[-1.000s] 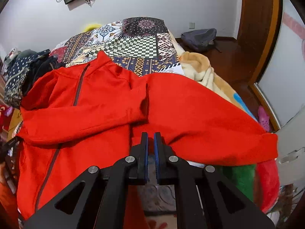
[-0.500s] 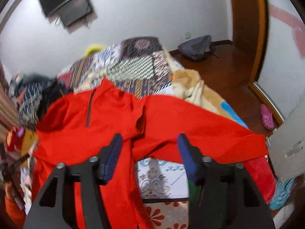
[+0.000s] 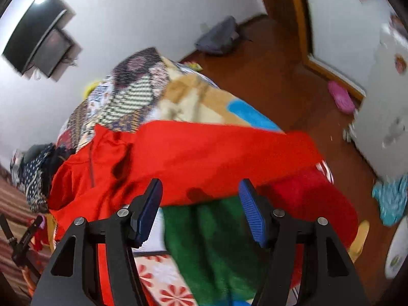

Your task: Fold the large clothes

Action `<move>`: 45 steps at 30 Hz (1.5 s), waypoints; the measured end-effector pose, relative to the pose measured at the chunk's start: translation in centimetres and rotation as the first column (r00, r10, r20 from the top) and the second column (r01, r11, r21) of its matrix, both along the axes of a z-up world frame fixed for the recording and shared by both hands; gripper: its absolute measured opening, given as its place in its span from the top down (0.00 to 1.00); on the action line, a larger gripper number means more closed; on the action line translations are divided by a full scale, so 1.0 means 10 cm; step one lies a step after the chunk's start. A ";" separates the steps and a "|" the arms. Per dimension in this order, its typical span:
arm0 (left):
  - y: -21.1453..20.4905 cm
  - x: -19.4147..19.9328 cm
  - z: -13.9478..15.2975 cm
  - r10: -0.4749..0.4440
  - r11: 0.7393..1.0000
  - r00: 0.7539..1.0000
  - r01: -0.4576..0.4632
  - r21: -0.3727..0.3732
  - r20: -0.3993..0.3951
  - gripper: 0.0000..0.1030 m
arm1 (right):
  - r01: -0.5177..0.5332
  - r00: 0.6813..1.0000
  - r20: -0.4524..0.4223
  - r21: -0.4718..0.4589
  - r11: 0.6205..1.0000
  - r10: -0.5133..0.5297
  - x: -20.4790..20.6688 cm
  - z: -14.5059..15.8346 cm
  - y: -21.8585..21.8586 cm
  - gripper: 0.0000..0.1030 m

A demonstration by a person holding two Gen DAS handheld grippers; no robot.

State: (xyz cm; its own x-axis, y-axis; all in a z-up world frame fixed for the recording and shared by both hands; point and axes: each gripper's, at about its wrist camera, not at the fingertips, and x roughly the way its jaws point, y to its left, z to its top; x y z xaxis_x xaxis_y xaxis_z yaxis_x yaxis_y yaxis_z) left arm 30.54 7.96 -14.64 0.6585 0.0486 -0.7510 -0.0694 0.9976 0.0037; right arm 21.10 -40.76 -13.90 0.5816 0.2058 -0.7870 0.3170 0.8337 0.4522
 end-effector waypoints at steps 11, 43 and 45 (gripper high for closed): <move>-0.58 0.06 -0.34 -0.108 0.993 0.991 0.111 0.027 -0.083 0.10 | 0.179 0.984 -0.064 0.266 0.947 -0.168 0.11 -0.43 -0.48 0.43; 0.00 -0.36 -0.32 -0.032 0.999 0.998 0.033 0.016 -0.055 0.10 | -0.266 0.859 0.395 -0.201 0.943 0.327 0.68 1.23 1.34 0.86; 0.05 -0.39 -0.32 -0.025 1.000 0.998 0.026 0.017 -0.056 0.10 | -0.349 0.838 0.370 -0.201 0.915 0.401 0.68 1.13 1.59 0.86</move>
